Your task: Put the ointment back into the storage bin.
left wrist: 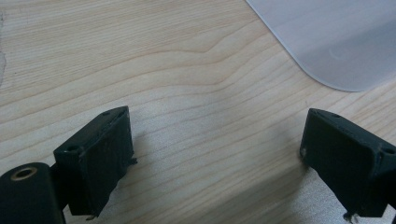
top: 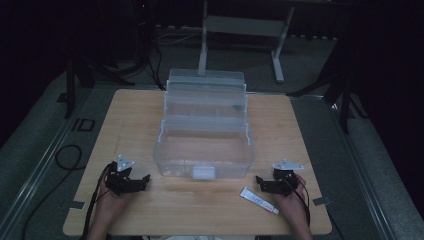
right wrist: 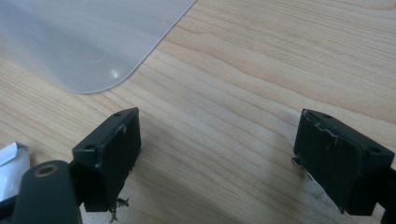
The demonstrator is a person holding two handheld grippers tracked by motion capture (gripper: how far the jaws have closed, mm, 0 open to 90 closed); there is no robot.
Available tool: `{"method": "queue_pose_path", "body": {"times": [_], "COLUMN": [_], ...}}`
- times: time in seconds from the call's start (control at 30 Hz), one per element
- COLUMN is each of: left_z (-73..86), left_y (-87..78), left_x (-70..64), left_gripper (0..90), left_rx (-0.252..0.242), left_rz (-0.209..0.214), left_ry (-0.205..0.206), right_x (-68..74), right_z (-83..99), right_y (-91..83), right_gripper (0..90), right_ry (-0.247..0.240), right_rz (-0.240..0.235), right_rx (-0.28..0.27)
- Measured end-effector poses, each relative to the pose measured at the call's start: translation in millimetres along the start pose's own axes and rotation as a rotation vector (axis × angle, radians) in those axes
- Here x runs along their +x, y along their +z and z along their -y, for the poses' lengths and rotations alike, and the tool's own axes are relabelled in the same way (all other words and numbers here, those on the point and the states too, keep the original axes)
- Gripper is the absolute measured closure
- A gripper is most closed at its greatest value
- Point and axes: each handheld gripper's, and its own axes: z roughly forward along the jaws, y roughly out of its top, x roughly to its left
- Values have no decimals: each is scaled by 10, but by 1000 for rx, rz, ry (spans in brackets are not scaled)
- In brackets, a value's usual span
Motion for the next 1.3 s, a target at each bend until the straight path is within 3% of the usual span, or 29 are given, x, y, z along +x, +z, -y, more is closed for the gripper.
{"method": "queue_pose_path", "body": {"times": [0.17,0.3,0.53,0.87,1.0,1.13,1.3], "left_z": [0,0,0,0,0,0,0], "left_y": [-1,-1,-1,-1,0,0,-2], "left_x": [-1,-2,-2,-2,-3,-2,-1], "left_gripper": [99,99,99,99,99,99,99], "left_rx": [0,0,0,0,-1,0,1], "left_rz": [-1,-1,-1,-1,-1,-1,-1], "left_ry": [-1,-1,-1,-2,-2,-2,-1], "right_x": [-4,8,-4,139,136,155,186], "right_z": [0,-14,-1,-182,-228,-283,-336], "right_y": [-1,-48,-115,-442,-521,-621,-706], "right_gripper": [147,208,253,252,260,277,279], "right_ry": [-3,-8,0,-158,-185,-252,-301], "right_rz": [-3,-8,-26,16,6,4,-18], "right_rx": [0,31,21,38,51,98,137]}}
